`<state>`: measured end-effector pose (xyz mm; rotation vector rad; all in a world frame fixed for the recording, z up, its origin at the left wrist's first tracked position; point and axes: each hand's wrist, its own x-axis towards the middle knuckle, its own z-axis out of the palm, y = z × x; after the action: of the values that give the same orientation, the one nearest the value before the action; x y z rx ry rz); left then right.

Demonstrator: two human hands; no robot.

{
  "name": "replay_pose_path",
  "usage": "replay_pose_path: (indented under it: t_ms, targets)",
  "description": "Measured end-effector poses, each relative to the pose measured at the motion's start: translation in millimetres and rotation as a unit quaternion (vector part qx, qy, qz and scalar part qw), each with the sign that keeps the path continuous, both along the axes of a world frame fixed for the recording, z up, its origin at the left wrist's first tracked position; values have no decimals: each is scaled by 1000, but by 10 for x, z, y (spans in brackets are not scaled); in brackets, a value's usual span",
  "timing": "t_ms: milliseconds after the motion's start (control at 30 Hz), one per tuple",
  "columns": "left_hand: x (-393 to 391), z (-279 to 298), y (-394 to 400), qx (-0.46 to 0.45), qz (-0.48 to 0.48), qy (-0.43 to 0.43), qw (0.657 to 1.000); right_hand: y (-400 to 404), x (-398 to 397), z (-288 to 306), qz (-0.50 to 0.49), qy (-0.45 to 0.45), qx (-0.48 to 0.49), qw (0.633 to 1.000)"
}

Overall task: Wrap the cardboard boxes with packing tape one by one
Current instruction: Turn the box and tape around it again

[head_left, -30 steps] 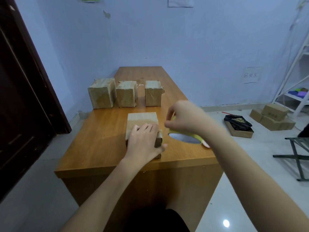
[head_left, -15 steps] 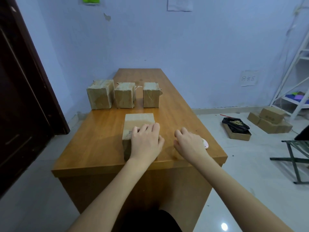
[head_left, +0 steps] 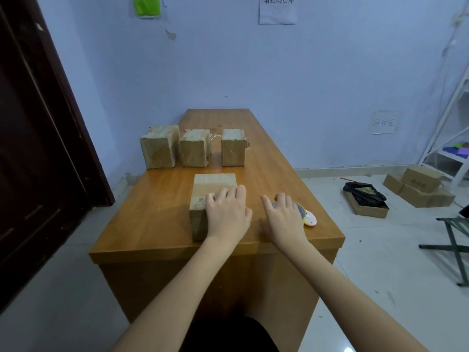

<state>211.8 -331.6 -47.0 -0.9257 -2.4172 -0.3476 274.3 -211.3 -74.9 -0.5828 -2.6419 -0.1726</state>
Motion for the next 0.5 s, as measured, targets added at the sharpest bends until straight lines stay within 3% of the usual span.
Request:
replay_pose_path:
  t_ms: [67,167,300,500]
  targets:
    - [-23,26,-82,17,-20,-33,999,-81,31,62,27,58,-8,998]
    - [-93,69,-286,50,-90,-113,988,-239,59,153,158,166,-101,968]
    - [-102,161,-421,25,-141,-173,974,-425,49,222,263,135,-178,939]
    - [-99,266,-471,-13,-155,-197,968,-478,34,185,250,135,-253,925]
